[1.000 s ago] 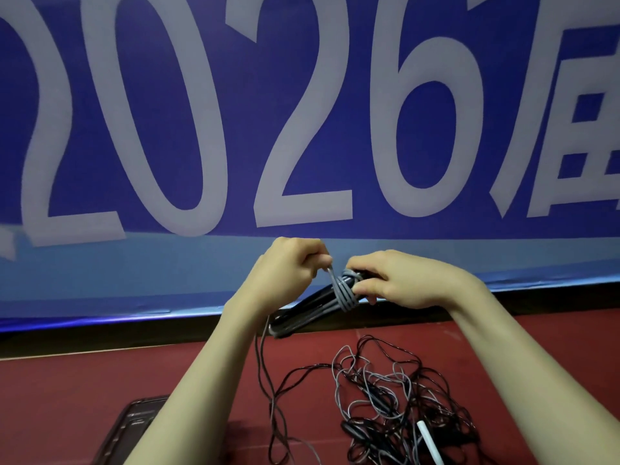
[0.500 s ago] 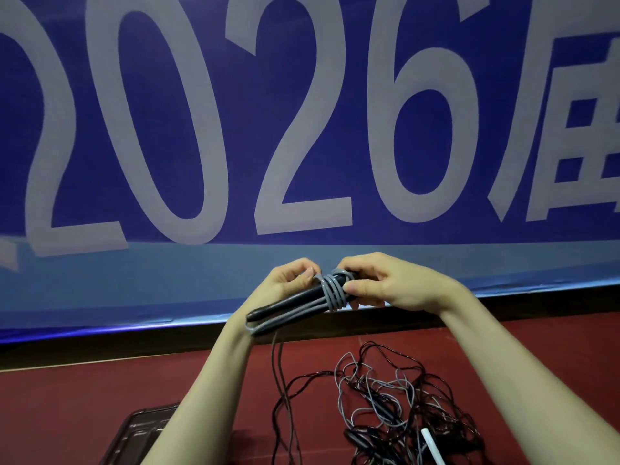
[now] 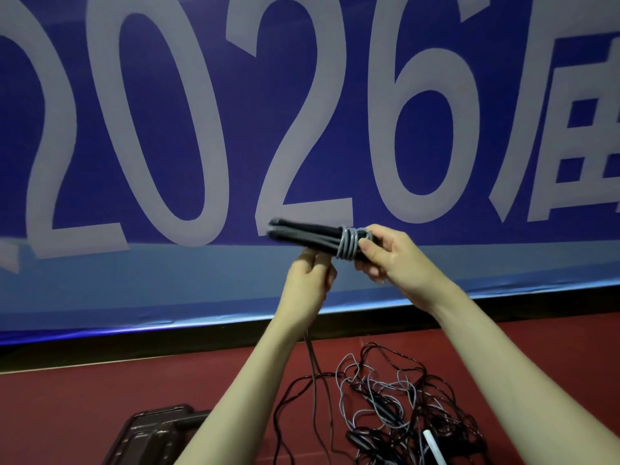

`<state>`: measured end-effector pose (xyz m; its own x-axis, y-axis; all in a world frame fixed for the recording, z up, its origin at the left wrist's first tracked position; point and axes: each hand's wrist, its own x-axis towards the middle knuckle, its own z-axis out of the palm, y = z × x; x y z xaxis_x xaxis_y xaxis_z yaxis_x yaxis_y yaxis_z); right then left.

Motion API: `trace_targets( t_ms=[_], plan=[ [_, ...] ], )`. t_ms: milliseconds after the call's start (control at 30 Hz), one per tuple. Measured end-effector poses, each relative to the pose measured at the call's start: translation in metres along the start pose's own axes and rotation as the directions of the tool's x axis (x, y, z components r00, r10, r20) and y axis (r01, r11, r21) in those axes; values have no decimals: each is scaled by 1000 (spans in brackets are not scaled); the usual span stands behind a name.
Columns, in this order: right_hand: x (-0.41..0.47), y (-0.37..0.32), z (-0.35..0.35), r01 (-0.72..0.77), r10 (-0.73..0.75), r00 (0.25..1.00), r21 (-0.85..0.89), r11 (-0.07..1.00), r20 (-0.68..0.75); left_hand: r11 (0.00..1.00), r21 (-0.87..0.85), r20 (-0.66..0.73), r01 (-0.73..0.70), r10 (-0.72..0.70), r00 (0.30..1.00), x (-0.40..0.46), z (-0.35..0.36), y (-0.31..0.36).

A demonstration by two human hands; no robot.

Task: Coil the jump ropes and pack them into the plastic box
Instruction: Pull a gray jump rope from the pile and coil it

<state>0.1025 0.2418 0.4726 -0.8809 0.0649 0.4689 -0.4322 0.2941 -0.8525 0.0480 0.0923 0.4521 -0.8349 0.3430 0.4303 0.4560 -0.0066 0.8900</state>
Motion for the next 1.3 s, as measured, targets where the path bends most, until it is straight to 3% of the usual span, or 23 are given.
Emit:
trace_targets(
  t_ms=[67,133,267,400,600,1000,1300],
  plan=[
    [4,4,-2,-10,16,993,53,999,-120,989,132,-4,-73,74,997,-7,10,-4],
    [7,8,-6,-22,18,979,-20,1000,-203,937,320,36,-138,133,990,-12,20,-7],
    [9,26,-13,-77,24,966,-198,977,-257,724,676,84,-139,111,990,-9,21,-5],
    [7,34,-14,-128,38,959,-307,943,-282,526,838,77,-148,154,985,-11,25,-6],
    [2,44,-11,-190,76,955,-394,899,-287,432,893,112,-126,58,992,-10,24,-16],
    [4,55,-9,-230,121,946,-359,905,-300,323,918,181,-230,174,968,-5,15,-22],
    [9,64,-12,-310,281,918,-65,949,-281,335,909,181,-248,220,959,-5,12,-17]
  ],
)
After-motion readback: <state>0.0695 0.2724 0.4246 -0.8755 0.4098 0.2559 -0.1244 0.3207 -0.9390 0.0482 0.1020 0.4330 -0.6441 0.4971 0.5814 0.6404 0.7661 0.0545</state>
